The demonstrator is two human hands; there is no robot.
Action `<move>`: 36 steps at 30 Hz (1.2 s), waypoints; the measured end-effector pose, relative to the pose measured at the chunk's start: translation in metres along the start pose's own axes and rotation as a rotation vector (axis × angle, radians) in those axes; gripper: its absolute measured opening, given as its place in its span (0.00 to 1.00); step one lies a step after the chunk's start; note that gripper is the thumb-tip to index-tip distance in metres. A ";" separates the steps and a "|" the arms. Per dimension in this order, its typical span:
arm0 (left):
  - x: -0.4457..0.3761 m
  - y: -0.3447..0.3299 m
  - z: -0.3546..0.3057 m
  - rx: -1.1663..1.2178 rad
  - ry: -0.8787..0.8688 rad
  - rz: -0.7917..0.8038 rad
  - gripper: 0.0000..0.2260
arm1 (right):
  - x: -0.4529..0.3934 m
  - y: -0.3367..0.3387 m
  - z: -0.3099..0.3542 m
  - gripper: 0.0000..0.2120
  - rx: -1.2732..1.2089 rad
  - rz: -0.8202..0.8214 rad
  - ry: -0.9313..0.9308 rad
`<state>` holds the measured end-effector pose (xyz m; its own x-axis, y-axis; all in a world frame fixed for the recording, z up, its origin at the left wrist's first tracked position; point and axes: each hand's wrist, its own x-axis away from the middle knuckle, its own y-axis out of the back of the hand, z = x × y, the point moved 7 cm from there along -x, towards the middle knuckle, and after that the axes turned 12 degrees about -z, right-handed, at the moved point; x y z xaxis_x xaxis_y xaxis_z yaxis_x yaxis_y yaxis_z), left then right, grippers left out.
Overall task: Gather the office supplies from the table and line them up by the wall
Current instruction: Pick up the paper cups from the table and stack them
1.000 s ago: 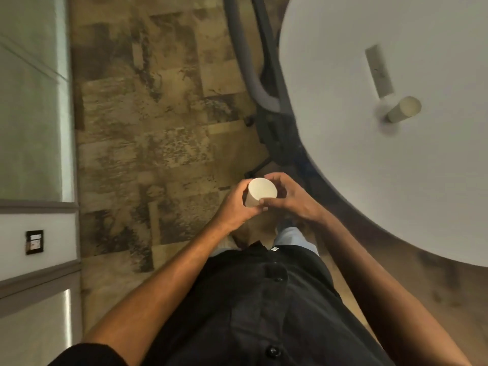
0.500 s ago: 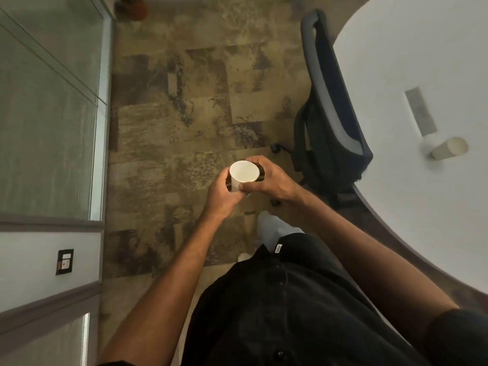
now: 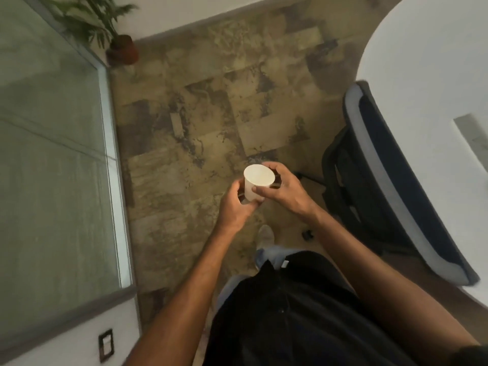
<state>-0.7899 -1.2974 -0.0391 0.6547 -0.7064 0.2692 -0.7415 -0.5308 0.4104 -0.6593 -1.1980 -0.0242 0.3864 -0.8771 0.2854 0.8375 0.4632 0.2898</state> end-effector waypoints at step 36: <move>-0.672 -0.327 -0.341 -0.284 -0.473 0.867 0.29 | -0.631 0.216 0.129 0.30 -0.030 -0.709 -0.200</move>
<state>-0.9372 -0.4891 -0.0570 -0.2597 -0.9389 0.2257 -0.8296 0.3365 0.4456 -0.7717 -0.5283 -0.0241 -0.3271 -0.9235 0.2003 0.8712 -0.2126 0.4426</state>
